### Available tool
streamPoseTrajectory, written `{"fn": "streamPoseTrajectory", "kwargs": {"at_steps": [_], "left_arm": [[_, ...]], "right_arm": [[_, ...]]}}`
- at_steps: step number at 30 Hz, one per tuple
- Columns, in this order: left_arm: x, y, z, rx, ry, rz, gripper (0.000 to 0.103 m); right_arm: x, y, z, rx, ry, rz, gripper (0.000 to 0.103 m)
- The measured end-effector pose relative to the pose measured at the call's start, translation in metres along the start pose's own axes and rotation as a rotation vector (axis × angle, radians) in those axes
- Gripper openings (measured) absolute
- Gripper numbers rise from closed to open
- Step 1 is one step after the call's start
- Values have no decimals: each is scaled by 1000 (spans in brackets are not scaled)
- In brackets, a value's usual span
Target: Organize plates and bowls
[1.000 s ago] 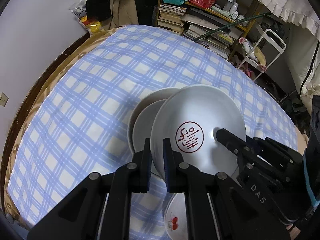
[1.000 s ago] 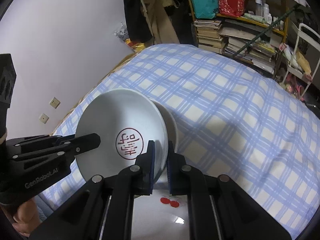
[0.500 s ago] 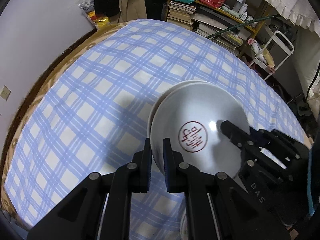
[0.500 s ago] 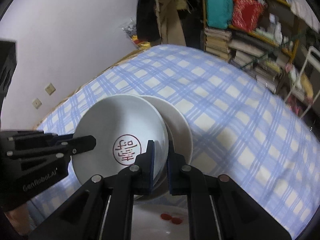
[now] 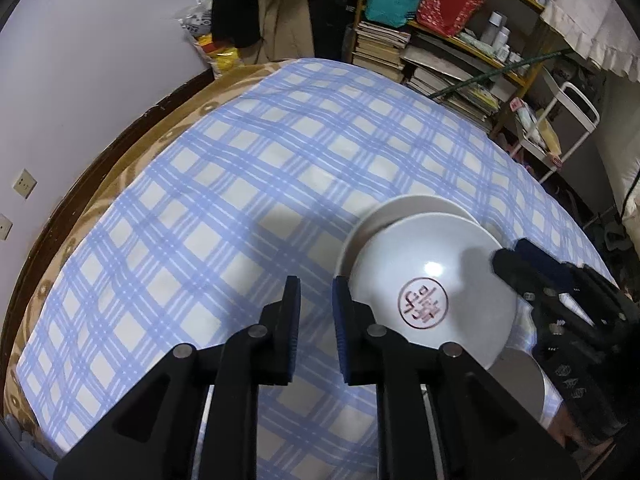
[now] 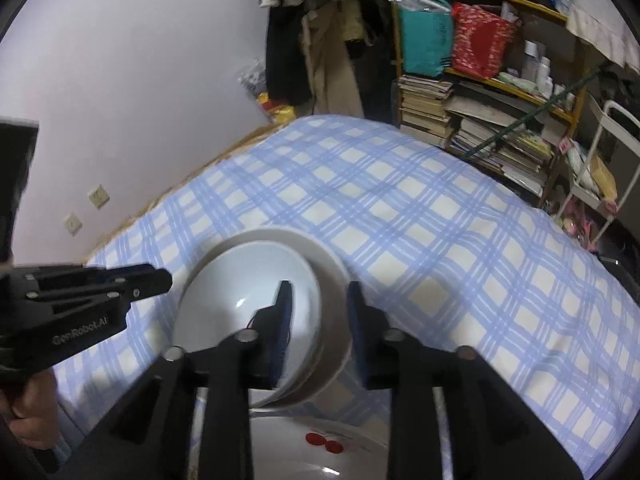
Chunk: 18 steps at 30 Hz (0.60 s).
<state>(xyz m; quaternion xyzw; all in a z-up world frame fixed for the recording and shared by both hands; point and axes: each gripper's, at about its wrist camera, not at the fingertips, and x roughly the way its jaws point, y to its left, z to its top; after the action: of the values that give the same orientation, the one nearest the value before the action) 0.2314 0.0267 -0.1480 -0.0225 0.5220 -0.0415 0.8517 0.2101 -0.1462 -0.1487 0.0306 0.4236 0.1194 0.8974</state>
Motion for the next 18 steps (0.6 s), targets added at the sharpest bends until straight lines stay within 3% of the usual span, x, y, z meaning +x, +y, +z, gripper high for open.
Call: {"fn": "streamPoseTrajectory", "kwargs": {"at_steps": [4,8,11,18], "left_arm": [[4,10,3,-29,13,15,22],[7,18,4,-32,19,25,43],[9,22,5,-31,22,31,48],[19,22,5,-6,51,30,59]], "right_arm": [[-11,-19,4,54,-10,-15,58],[-15,-42,5,120,3,-29,78],[-12,-55,2,163,31,-17,91],[5,-61,-6,173,111,-17,96]]}}
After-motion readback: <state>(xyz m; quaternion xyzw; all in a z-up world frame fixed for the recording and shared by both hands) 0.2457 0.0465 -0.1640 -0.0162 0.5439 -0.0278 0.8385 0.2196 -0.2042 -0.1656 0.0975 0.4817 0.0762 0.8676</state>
